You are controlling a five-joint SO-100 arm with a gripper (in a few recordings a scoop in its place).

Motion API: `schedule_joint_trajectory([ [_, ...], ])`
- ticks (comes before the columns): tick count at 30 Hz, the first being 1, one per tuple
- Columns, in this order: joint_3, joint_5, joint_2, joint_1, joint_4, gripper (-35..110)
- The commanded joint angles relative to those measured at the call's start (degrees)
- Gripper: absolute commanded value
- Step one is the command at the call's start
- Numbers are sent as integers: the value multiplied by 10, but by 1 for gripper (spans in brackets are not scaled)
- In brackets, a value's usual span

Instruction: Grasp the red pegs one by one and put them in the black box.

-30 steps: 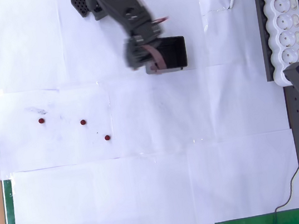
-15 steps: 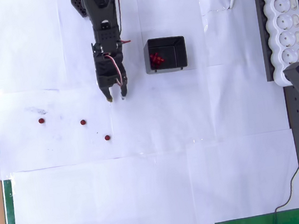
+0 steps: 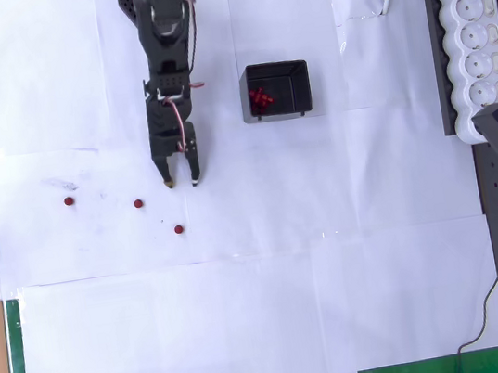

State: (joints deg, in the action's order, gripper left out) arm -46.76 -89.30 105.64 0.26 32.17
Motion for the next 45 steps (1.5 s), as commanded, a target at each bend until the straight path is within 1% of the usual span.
schedule_joint_trajectory([
  [1, -67, -5, 35, 16, 21, 17],
  [28, -273, -24, 200, 25, 12, 17],
  [41, -292, -26, 214, 29, 9, 16],
  [45, -292, -29, 214, 29, 9, 8],
])
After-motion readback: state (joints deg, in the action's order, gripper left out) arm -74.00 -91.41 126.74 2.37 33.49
